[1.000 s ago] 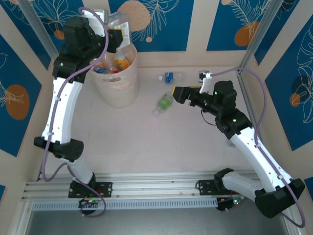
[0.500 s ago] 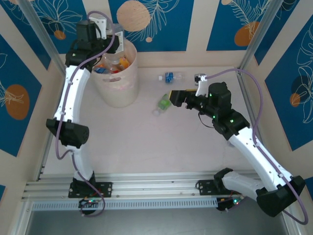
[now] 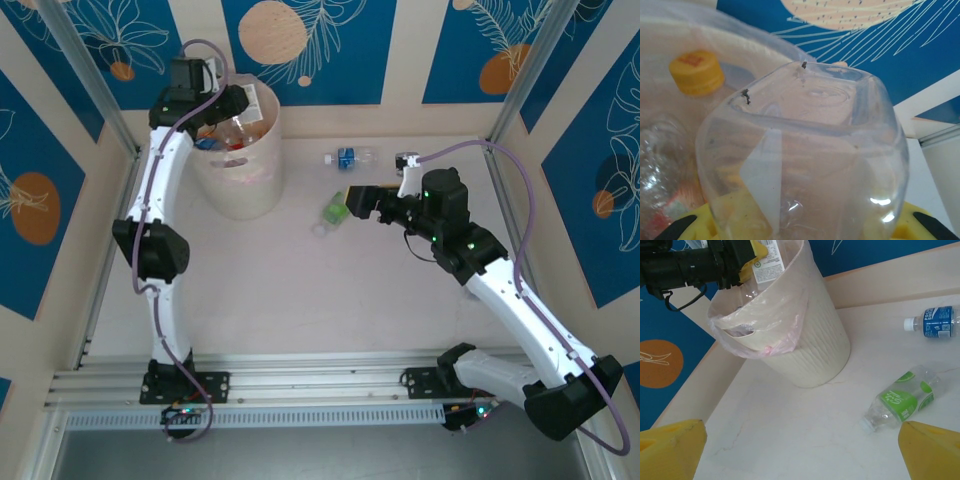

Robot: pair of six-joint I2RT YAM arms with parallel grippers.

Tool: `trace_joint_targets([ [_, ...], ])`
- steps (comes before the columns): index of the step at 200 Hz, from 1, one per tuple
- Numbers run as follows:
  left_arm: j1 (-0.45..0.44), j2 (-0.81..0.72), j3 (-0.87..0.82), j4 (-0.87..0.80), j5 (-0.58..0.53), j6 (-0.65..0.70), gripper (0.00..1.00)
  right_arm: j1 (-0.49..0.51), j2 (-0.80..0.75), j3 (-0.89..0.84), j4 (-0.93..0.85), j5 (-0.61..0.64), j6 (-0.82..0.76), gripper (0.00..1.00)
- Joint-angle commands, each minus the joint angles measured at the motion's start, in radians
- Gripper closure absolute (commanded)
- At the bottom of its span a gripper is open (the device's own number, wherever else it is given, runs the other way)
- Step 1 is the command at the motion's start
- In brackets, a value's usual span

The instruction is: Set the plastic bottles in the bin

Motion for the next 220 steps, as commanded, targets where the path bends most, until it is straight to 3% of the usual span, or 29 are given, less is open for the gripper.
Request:
trace_joint_targets([
  [1,0.010,0.013,0.041,-0.015,0.078,-0.094,0.69,0.006,-0.002,-0.001,0.002,0.026,-0.020,0.01],
  [80,0.011,0.068,0.042,-0.089,0.101,-0.095,0.59,0.006,0.018,0.015,-0.012,0.047,-0.035,0.01],
  [107,0.014,0.081,0.064,-0.105,0.063,-0.080,0.52,0.006,0.031,0.015,-0.007,0.037,-0.033,0.01],
  [148,0.024,0.087,0.122,-0.077,0.104,-0.105,0.36,0.007,0.050,0.023,-0.016,0.047,-0.041,0.01],
  [178,0.032,0.063,0.213,-0.079,0.104,-0.122,0.27,0.008,0.084,0.055,-0.073,0.096,-0.032,0.01],
  [220,0.045,-0.053,0.211,-0.097,0.055,-0.087,0.19,0.008,0.194,0.147,-0.239,0.223,0.076,0.01],
])
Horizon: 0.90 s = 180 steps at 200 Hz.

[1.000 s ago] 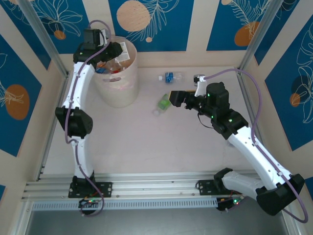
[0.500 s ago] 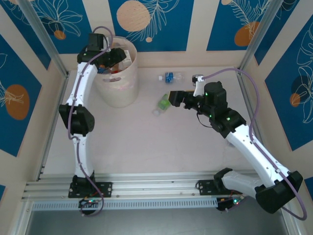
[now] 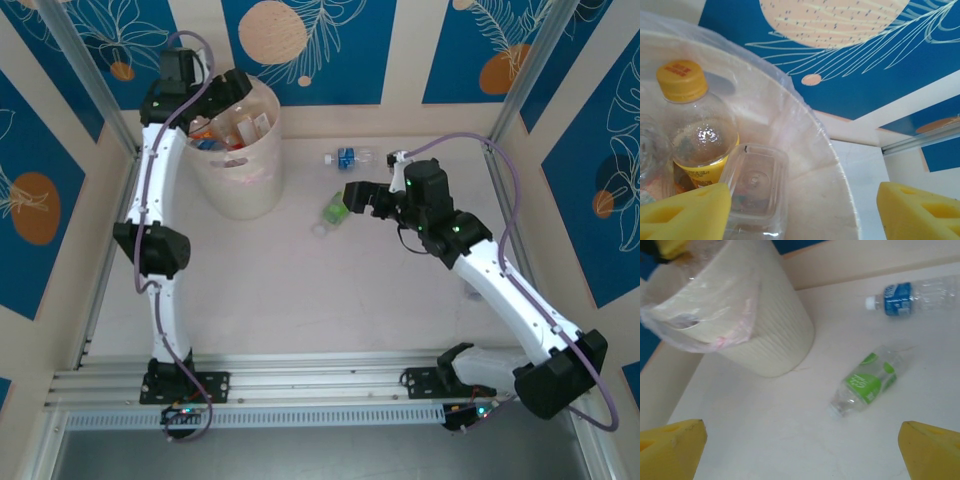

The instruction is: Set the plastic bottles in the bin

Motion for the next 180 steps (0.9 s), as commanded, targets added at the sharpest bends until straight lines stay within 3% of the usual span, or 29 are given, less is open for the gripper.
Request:
trace_joint_targets([
  [1,0.017,-0.097,0.029,-0.016,-0.030,0.024,0.18,0.008,0.055,0.064,-0.121,0.098,0.074,0.01],
  [36,0.017,-0.233,-0.071,-0.034,-0.104,0.101,0.00,0.010,0.191,0.123,-0.213,0.120,0.181,0.01],
  [84,0.018,-0.552,-0.482,0.119,-0.252,0.167,0.00,0.025,0.446,0.220,-0.222,0.056,0.236,0.01],
  [138,0.016,-0.885,-0.949,0.311,-0.272,0.122,0.00,-0.012,0.705,0.387,-0.256,-0.002,0.280,0.01],
  [180,0.013,-0.992,-1.097,0.357,-0.276,0.096,0.00,-0.009,0.864,0.525,-0.318,0.004,0.289,0.01],
])
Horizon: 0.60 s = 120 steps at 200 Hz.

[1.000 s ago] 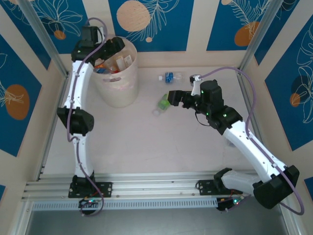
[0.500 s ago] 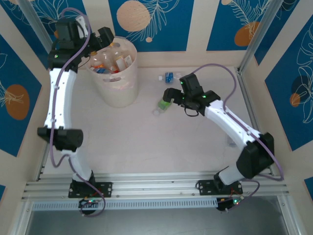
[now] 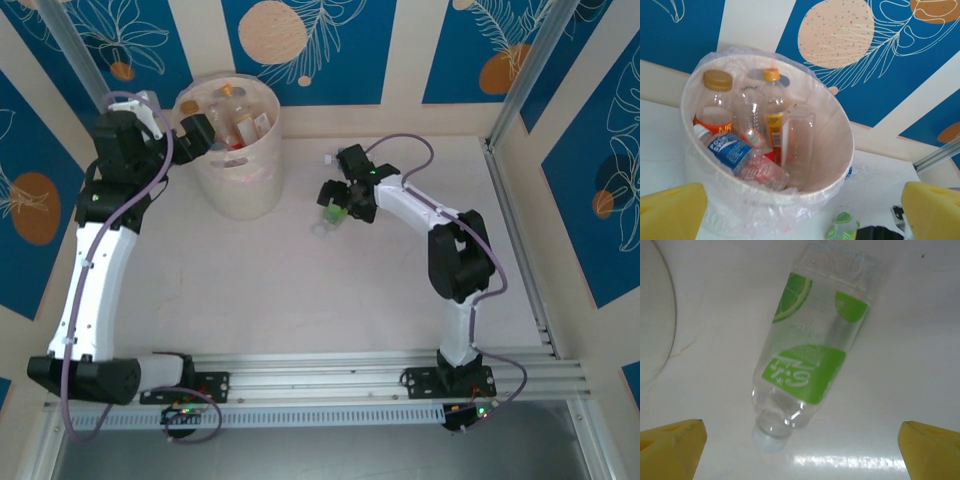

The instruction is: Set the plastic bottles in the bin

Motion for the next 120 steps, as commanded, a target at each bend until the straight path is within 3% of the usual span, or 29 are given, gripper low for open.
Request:
trace_joint_targets([
  [1,0.006,-0.039,-0.038,0.079,-0.011,-0.020,0.00,0.003,0.060,0.074,-0.069,-0.018,0.028,0.01],
  [56,-0.001,-0.040,-0.078,0.079,0.034,-0.030,0.00,0.010,0.195,0.175,-0.091,-0.020,0.015,0.00],
  [120,-0.011,-0.032,-0.082,0.088,0.045,-0.032,0.00,0.006,0.274,0.201,-0.115,0.025,-0.068,0.15],
])
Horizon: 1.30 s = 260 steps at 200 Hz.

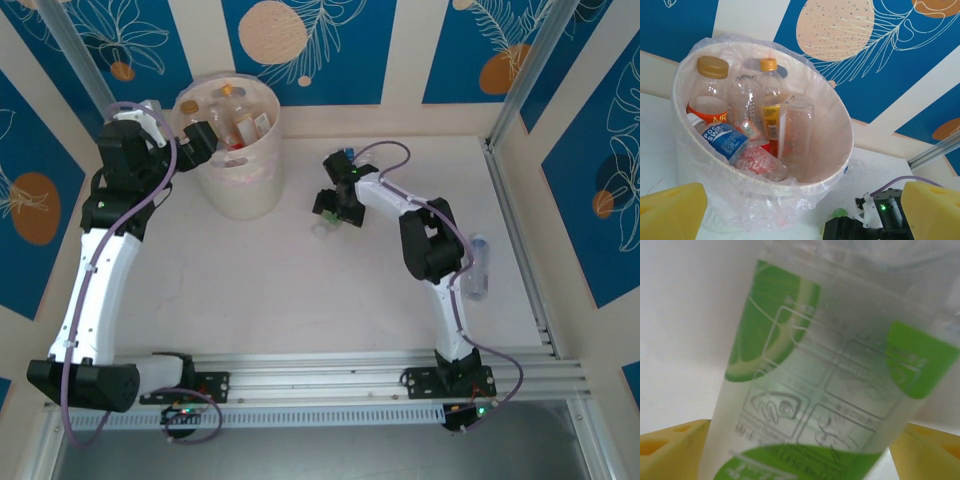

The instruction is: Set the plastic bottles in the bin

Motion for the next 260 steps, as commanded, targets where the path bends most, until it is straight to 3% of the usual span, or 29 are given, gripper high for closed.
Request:
trace_joint_targets([
  [1,-0.008,-0.009,-0.005,0.031,0.023,-0.005,0.00,0.001,0.025,0.025,-0.043,0.029,-0.045,0.15],
  [28,-0.009,-0.004,-0.005,0.029,0.023,-0.004,0.00,-0.014,0.043,0.022,-0.040,0.028,-0.095,0.25],
  [60,-0.011,0.003,-0.005,0.028,0.019,-0.002,0.00,-0.018,0.048,-0.004,-0.009,0.031,-0.159,0.26],
  [104,-0.016,0.011,0.000,0.010,0.021,0.008,0.00,-0.005,-0.024,-0.084,0.055,0.064,-0.232,0.44],
  [178,-0.088,0.014,-0.004,0.024,0.055,-0.009,0.00,0.067,-0.437,-0.371,0.313,0.114,-0.359,0.44],
  [213,-0.189,0.085,0.019,0.074,0.152,-0.037,0.00,0.111,-0.597,-0.461,0.445,0.109,-0.404,0.44],
  [260,-0.321,0.227,0.136,0.073,0.246,-0.025,0.00,0.177,-0.699,-0.492,0.557,0.113,-0.464,0.44],
])
